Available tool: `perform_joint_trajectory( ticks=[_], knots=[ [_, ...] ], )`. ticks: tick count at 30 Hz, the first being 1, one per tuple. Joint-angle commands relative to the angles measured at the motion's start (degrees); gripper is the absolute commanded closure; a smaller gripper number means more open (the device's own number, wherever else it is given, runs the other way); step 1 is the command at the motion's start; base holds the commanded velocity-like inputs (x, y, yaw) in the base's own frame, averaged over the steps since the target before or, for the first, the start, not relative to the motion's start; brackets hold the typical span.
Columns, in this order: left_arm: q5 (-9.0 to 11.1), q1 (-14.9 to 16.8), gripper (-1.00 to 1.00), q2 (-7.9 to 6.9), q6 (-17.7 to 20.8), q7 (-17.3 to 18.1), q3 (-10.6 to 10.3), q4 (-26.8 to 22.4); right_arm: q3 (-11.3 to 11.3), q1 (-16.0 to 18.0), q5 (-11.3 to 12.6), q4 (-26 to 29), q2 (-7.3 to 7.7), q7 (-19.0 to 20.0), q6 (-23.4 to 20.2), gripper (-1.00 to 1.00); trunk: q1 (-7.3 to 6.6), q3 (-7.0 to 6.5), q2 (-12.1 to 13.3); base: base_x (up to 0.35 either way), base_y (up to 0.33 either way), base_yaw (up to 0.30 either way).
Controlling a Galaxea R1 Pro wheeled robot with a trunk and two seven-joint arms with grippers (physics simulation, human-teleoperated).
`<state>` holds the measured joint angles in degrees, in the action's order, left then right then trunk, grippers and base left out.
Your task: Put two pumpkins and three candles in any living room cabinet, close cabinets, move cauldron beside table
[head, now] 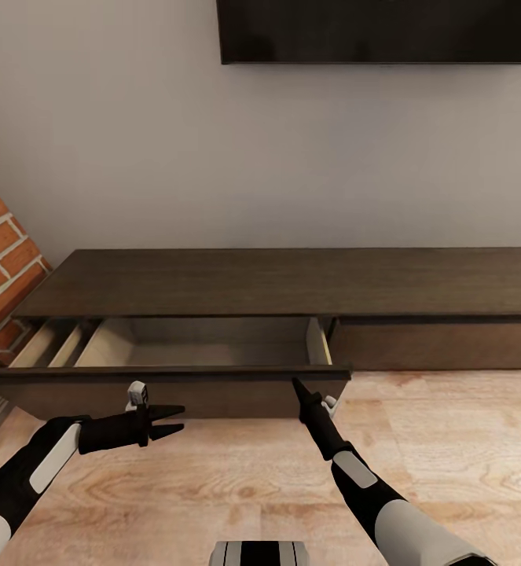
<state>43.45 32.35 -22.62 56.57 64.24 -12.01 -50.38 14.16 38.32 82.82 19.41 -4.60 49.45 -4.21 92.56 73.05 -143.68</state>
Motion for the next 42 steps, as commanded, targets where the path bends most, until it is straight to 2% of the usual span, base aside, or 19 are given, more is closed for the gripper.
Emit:
perform_joint_trajectory(
  ticks=[1, 42],
  knots=[
    [0.2, 0.0, -1.00, -0.05, 0.3, 0.1, -0.2, 0.0, 0.5, 0.0, 0.4, -0.2, 0.02, 0.2, -0.5, 1.00, -0.01, 0.05, 0.0, -0.020, 0.000, 0.000],
    [0.1, 0.0, -1.00, -0.05, 0.3, 0.1, -0.2, -0.1, 0.5, 0.0, 0.1, -0.2, 0.04, 0.3, -0.3, 1.00, -0.01, 0.05, 0.0, -0.085, 0.000, 0.000]
  ],
)
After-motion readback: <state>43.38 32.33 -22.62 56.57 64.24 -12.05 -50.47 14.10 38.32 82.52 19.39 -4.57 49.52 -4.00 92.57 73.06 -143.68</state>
